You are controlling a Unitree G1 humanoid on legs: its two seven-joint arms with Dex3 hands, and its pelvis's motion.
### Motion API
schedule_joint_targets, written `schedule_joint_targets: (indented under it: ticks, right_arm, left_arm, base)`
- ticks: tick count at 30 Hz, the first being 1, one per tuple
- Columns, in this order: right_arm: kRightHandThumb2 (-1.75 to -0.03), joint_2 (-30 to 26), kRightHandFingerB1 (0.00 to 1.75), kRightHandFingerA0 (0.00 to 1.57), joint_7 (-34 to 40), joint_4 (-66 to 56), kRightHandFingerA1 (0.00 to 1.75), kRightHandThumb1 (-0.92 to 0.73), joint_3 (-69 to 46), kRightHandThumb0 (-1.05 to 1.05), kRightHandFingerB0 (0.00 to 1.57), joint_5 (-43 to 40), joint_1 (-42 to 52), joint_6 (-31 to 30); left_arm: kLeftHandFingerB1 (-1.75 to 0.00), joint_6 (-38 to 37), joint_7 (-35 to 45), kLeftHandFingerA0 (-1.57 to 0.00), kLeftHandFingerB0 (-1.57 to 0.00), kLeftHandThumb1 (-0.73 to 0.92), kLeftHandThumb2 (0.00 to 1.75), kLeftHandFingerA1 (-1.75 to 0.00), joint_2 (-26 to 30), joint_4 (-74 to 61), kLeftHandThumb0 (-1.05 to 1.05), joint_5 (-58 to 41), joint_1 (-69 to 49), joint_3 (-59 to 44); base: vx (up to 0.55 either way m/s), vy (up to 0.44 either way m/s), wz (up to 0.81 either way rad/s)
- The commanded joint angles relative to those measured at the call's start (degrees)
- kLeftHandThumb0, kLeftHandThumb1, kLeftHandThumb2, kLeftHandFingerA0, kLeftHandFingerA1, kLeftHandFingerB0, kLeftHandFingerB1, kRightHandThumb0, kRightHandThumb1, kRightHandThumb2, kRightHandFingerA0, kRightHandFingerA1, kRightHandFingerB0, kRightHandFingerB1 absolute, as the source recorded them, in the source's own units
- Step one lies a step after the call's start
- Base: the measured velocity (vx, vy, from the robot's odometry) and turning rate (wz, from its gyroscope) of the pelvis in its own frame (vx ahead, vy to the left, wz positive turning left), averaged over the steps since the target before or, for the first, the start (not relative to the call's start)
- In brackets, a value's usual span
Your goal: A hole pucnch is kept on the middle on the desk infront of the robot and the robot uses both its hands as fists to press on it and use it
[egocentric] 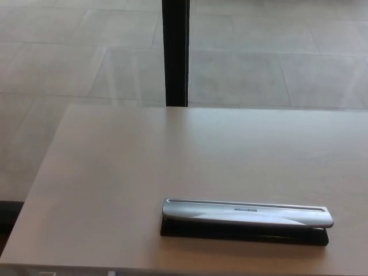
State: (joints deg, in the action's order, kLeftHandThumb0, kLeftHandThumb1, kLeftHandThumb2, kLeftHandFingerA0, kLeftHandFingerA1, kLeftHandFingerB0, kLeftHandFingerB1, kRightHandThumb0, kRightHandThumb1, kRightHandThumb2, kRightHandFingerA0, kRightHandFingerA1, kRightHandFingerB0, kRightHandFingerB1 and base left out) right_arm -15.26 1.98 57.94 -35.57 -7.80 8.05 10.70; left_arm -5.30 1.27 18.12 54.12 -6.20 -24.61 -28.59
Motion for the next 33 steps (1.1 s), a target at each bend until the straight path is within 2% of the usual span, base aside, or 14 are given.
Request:
schedule_joint_targets:
  ticks: [1,5,8,9,12,13,17,21,24,27,28,29,32,33]
  right_arm:
    - [-0.98,-5.96,0.49,0.51,2.69,3.94,0.85,-0.60,-8.06,-0.70,0.04,-9.09,-3.35,-0.79]
    - [-0.63,-11.49,0.55,0.51,1.23,4.03,0.88,-0.78,-14.01,-0.69,0.02,-13.24,-7.61,-2.47]
    - [-0.96,-13.33,0.61,0.67,4.25,3.69,0.86,-0.59,-15.98,-0.65,0.18,-13.69,-11.67,-1.40]
    - [-0.66,-13.78,0.71,0.92,3.71,1.61,1.05,-0.81,-17.37,-0.53,0.31,-15.29,-14.02,-0.79]
    - [-0.73,-14.60,0.68,0.98,4.25,-1.16,1.12,-0.81,-17.12,-0.49,0.45,-14.40,-15.85,-0.42]
    - [-1.08,-15.62,0.72,1.11,3.50,-2.64,1.49,-0.53,-16.72,-0.36,0.93,-14.31,-18.13,0.88]
    - [-1.10,-15.21,0.91,1.25,4.82,-11.95,1.60,-0.50,-15.24,-0.39,1.02,-14.19,-23.80,1.39]
    - [-1.14,-12.38,1.14,1.12,5.55,-22.52,1.71,-0.47,-13.36,-0.39,1.01,-14.68,-26.45,0.38]
    - [-1.09,-8.54,1.04,1.34,4.62,-34.62,1.41,-0.47,-8.87,-0.59,1.02,-15.73,-29.92,-0.32]
    - [-0.91,-4.68,1.02,1.15,5.32,-44.07,1.74,-0.53,-4.96,-0.50,0.92,-17.68,-32.62,-2.68]
    - [-0.90,-3.92,1.05,1.08,4.58,-45.98,1.75,-0.56,-3.28,-0.46,0.88,-17.20,-32.70,-2.65]
    - [-0.97,-3.00,1.07,1.05,4.82,-48.86,1.75,-0.53,-1.68,-0.41,0.87,-17.44,-33.02,-4.40]
    - [-1.12,-0.62,1.00,1.28,5.17,-54.72,1.37,-0.53,2.52,-0.39,0.88,-17.14,-33.38,-7.29]
    - [-1.00,0.87,1.08,1.08,4.03,-59.02,1.75,-0.59,6.20,-0.28,0.82,-17.13,-32.15,-9.36]
  left_arm:
    - [-0.83,3.10,-4.49,-0.93,-0.55,0.31,1.04,-0.94,2.18,-0.89,-0.49,-8.37,0.48,-9.19]
    - [-0.94,6.00,-8.36,-1.00,-0.68,0.35,1.10,-0.93,7.13,-4.21,-0.60,-10.03,5.34,-15.43]
    - [-0.98,4.57,-9.52,-1.03,-0.76,0.37,1.13,-0.93,8.67,-6.86,-0.65,-10.13,8.32,-17.71]
    - [-1.00,5.19,-10.00,-1.10,-0.67,0.36,1.10,-0.97,9.32,-9.30,-0.71,-11.78,10.98,-19.50]
    - [-1.13,6.51,-10.83,-1.26,-0.91,0.42,0.95,-0.97,10.52,-12.04,-0.78,-10.74,13.70,-20.16]
    - [-0.90,5.52,-11.42,-1.26,-0.97,0.39,1.04,-1.22,12.51,-12.97,-0.75,-9.36,17.29,-19.17]
    - [-1.07,4.88,-9.55,-1.31,-1.29,0.29,1.09,-1.44,10.40,-24.93,-0.77,-14.55,26.42,-19.63]
    - [-0.90,12.52,-15.55,-1.21,-1.23,0.44,0.86,-1.52,6.09,-43.05,-0.87,-14.47,30.38,-16.16]
    - [-1.13,15.41,-15.99,-1.10,-1.00,0.48,0.93,-1.55,3.32,-56.80,-0.46,-13.58,36.70,-7.65]
    - [-1.23,18.07,-16.97,-0.89,-0.70,0.68,0.92,-1.75,-0.65,-63.84,-0.07,-15.16,41.27,-2.37]
    - [-1.06,18.18,-17.45,-1.18,-0.72,0.70,1.01,-1.53,-2.61,-66.18,-0.01,-16.71,42.67,-0.95]
    - [-1.14,19.36,-18.17,-0.80,-0.61,0.85,0.86,-1.75,-4.37,-68.04,0.01,-17.97,44.34,0.48]
    - [-1.20,21.14,-19.42,-0.73,-0.55,0.86,0.91,-1.75,-7.57,-71.49,0.03,-19.80,47.06,3.09]
    - [-1.37,22.99,-19.61,-0.81,-0.52,0.83,1.00,-1.75,-9.21,-73.77,-0.01,-21.73,48.55,5.28]
  base:
    - [0.00,0.000,0.00]
    - [0.00,0.000,0.00]
    - [0.00,0.000,0.00]
    - [0.00,0.000,0.00]
    - [0.00,0.000,0.00]
    - [0.00,0.000,0.00]
    - [0.00,0.000,0.00]
    - [0.00,0.000,0.00]
    - [0.00,0.000,0.00]
    - [0.00,0.000,0.00]
    - [0.00,0.000,0.00]
    - [0.00,0.000,0.00]
    - [0.00,0.000,0.00]
    - [0.00,0.000,0.00]
